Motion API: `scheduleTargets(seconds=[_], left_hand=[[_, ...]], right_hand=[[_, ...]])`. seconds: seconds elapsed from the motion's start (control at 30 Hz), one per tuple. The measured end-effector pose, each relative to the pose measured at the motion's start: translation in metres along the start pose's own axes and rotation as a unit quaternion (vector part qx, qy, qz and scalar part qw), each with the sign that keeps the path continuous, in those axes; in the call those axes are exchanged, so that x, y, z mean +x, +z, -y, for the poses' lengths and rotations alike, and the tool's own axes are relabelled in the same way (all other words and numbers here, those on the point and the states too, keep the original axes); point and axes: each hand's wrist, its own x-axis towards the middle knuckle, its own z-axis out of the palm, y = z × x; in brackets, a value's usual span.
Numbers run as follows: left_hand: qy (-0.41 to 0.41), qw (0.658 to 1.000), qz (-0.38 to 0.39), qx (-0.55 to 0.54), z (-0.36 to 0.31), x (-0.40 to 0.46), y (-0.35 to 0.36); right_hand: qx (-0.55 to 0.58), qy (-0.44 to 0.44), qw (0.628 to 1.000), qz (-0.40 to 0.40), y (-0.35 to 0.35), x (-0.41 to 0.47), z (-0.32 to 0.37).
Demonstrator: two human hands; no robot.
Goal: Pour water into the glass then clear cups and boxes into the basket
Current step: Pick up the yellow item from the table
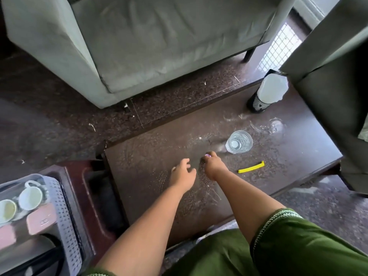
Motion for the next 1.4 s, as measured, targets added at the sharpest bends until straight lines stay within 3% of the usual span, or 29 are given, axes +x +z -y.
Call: scheduleTargets(seconds=[0.17, 0.4, 0.6, 0.9, 1.0, 1.17, 1.27, 1.4], left_hand=[[-0.033, 0.999, -0.017, -0.034, 0.019, -0.016, -0.013], [-0.057, 0.992, -0.088, -0.076, 0.037, -0.055, -0.083], [-0.006, 0.977, -0.209, -0.033, 0.084, -0.112, -0.183], [-0.012, 0.926, -0.372, 0.057, 0.186, -0.213, -0.325], [-0.018, 0.918, -0.396, 0.03, 0.222, -0.232, -0.355], [-0.037, 0.908, -0.413, -0.061, 0.285, -0.238, -0.378], [-0.091, 0.906, -0.385, -0.153, 0.319, -0.232, -0.383], [-0.129, 0.91, -0.347, -0.186, 0.35, -0.218, -0.382]], right_hand=[[0.08, -0.014, 0.996, -0.043, 0.007, -0.018, 0.018], [0.165, -0.061, 0.98, -0.09, 0.001, -0.069, 0.126], [0.128, -0.176, 0.969, -0.121, 0.011, -0.126, 0.242], [0.055, -0.276, 0.957, -0.065, 0.077, -0.2, 0.411], [0.029, -0.291, 0.955, -0.043, 0.102, -0.205, 0.449], [0.054, -0.24, 0.969, -0.002, 0.131, -0.191, 0.485], [0.063, -0.218, 0.974, 0.019, 0.149, -0.176, 0.497], [0.025, -0.188, 0.981, 0.029, 0.17, -0.151, 0.509]])
